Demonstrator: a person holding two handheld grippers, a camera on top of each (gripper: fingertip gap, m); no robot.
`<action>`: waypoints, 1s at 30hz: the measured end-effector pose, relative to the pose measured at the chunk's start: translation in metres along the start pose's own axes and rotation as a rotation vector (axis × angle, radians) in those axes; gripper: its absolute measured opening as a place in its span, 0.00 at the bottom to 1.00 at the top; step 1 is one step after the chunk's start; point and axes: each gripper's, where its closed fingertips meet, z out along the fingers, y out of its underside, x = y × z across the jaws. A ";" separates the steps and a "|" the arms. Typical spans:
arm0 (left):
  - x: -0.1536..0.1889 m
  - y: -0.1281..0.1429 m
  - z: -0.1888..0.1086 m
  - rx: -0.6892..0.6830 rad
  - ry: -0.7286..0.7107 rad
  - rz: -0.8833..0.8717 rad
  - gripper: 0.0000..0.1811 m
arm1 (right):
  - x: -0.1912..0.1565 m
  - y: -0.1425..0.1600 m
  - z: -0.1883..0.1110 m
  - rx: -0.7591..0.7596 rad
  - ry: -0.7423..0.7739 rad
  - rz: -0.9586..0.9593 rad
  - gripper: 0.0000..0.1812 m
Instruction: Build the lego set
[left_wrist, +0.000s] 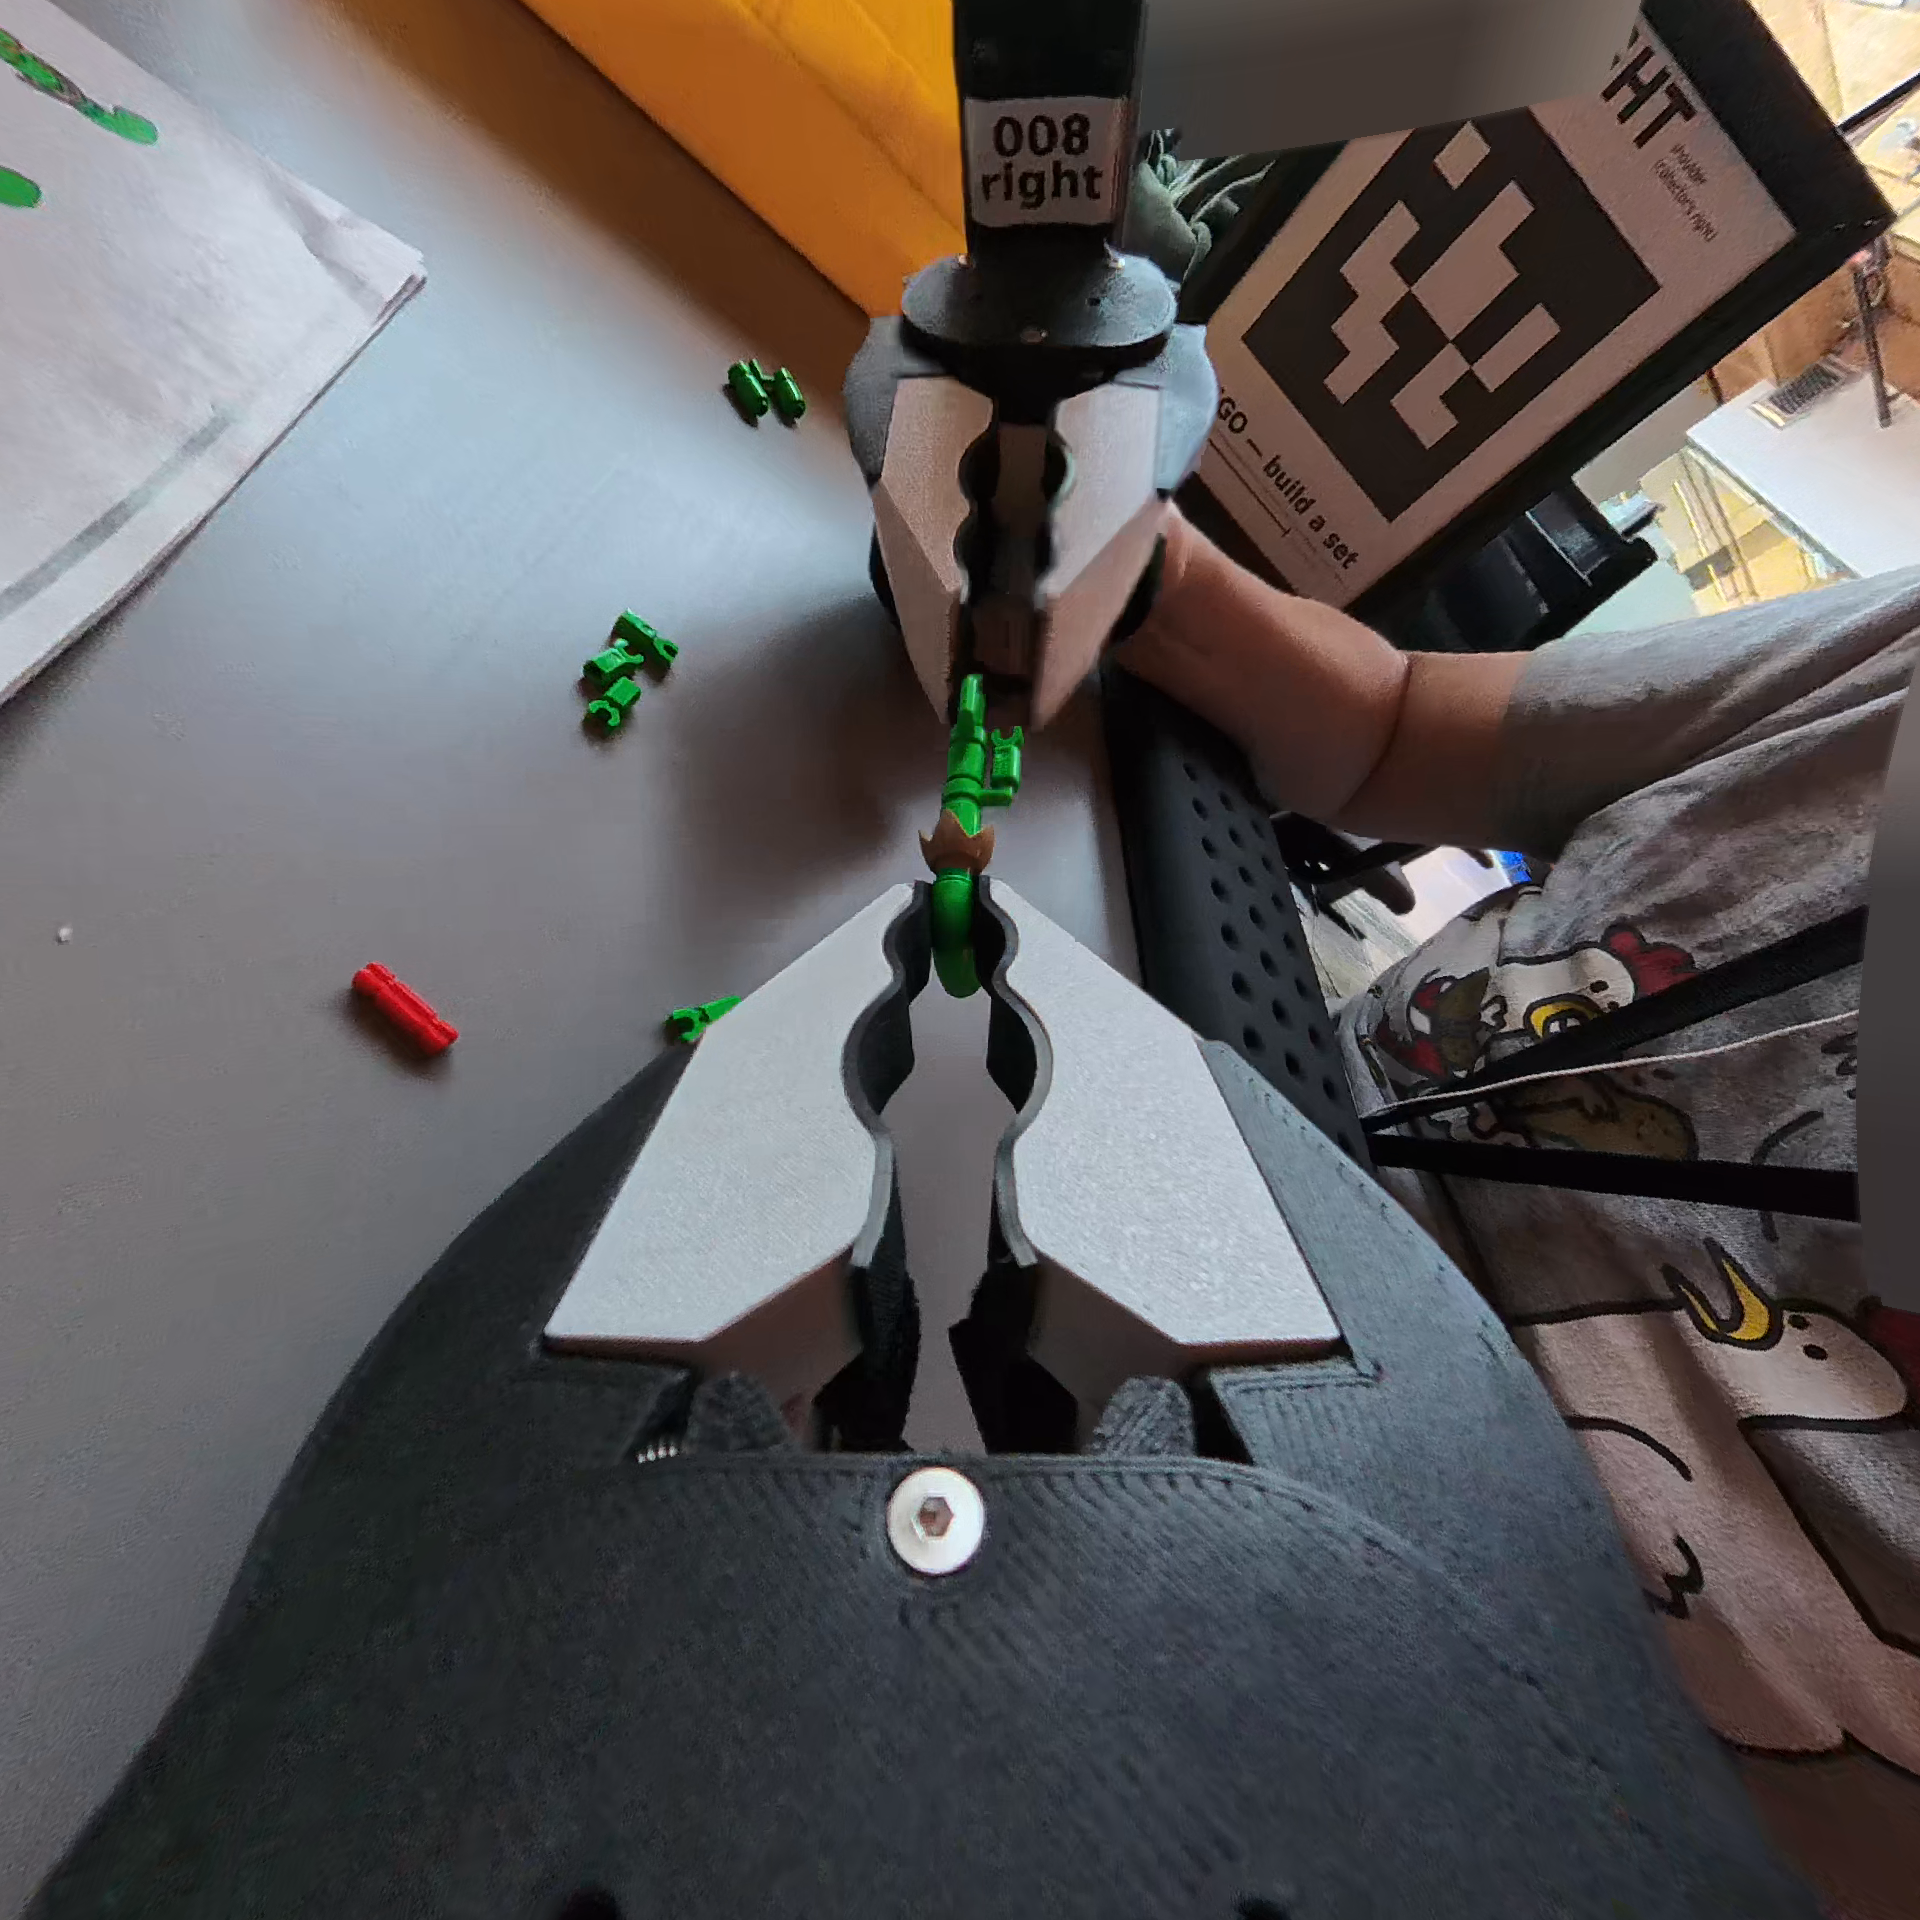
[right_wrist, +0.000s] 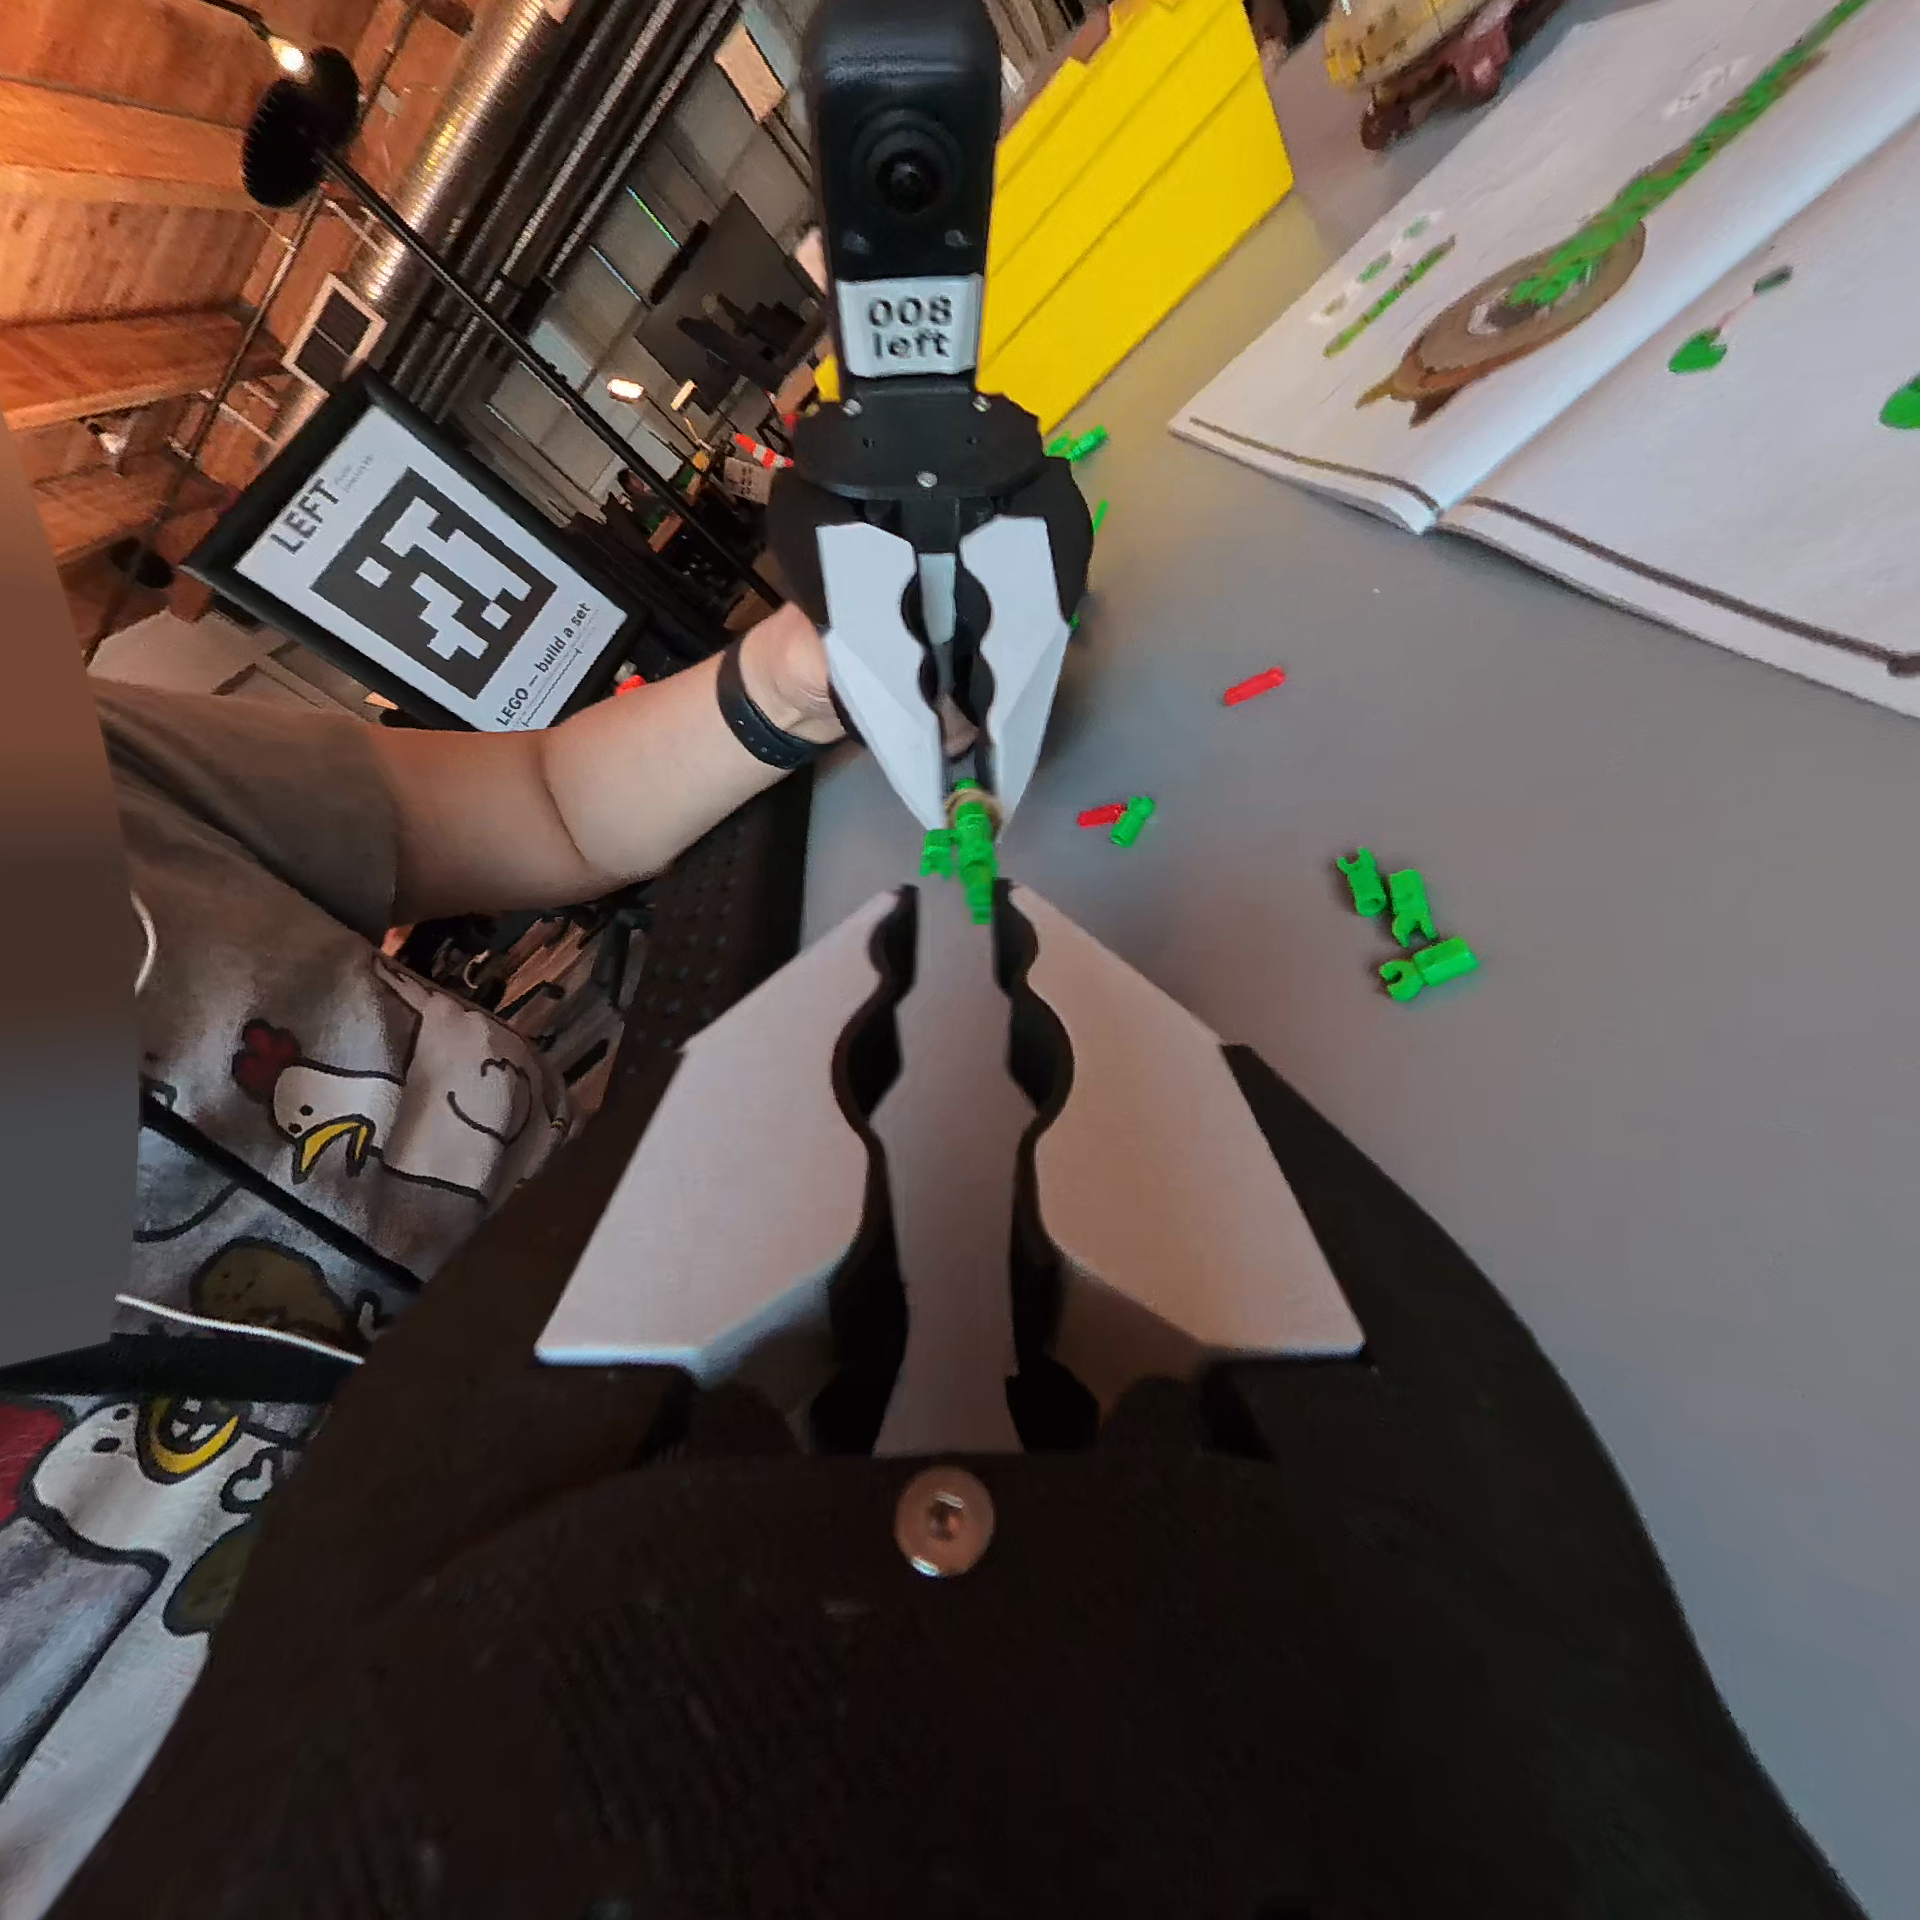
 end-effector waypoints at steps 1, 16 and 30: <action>-0.001 -0.003 -0.002 0.021 -0.008 -0.005 0.03 | -0.001 -0.004 -0.002 0.026 -0.006 -0.020 0.13; 0.044 -0.064 -0.007 0.438 0.266 -0.058 0.03 | -0.038 -0.056 0.012 0.314 0.028 -0.129 0.15; 0.048 -0.062 0.002 0.420 0.228 -0.068 0.09 | -0.033 -0.065 0.002 0.413 -0.070 0.054 0.07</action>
